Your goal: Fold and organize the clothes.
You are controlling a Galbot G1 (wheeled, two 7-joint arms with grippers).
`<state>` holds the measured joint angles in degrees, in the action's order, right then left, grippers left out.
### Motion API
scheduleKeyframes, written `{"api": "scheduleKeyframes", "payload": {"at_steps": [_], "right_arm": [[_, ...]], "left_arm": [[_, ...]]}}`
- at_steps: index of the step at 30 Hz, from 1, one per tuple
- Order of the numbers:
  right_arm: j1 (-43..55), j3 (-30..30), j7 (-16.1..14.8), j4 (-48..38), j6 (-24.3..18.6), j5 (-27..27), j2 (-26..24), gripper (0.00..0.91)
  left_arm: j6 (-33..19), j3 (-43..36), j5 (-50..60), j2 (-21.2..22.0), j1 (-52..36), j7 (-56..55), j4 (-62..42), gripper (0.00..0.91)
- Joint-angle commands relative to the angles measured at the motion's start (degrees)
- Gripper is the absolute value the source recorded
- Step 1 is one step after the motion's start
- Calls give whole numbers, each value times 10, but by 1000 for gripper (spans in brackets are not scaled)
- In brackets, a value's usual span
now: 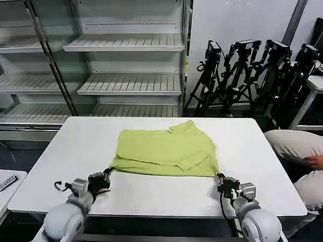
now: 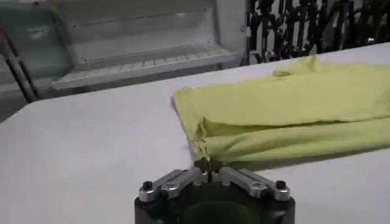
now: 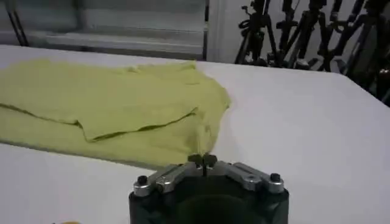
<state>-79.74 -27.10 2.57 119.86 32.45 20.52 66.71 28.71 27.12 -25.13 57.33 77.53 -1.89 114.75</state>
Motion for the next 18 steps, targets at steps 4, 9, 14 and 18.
{"api": "scheduleKeyframes", "payload": {"at_steps": [4, 9, 14, 18], "right_arm": [[-146, -27, -8, 106, -19, -32, 4, 0], [-181, -39, -10, 129, -29, -39, -4, 0], [-197, -26, -6, 129, -52, -71, 5, 0], [-222, -39, -17, 168, -52, -67, -9, 907]], "left_arm": [[-23, 126, -13, -6, 232, 3, 114, 10], [15, 134, 2, -1, 249, 0, 126, 10], [44, 125, 46, 10, 256, -5, 137, 887], [43, 153, 85, 10, 281, 6, 167, 907]]}}
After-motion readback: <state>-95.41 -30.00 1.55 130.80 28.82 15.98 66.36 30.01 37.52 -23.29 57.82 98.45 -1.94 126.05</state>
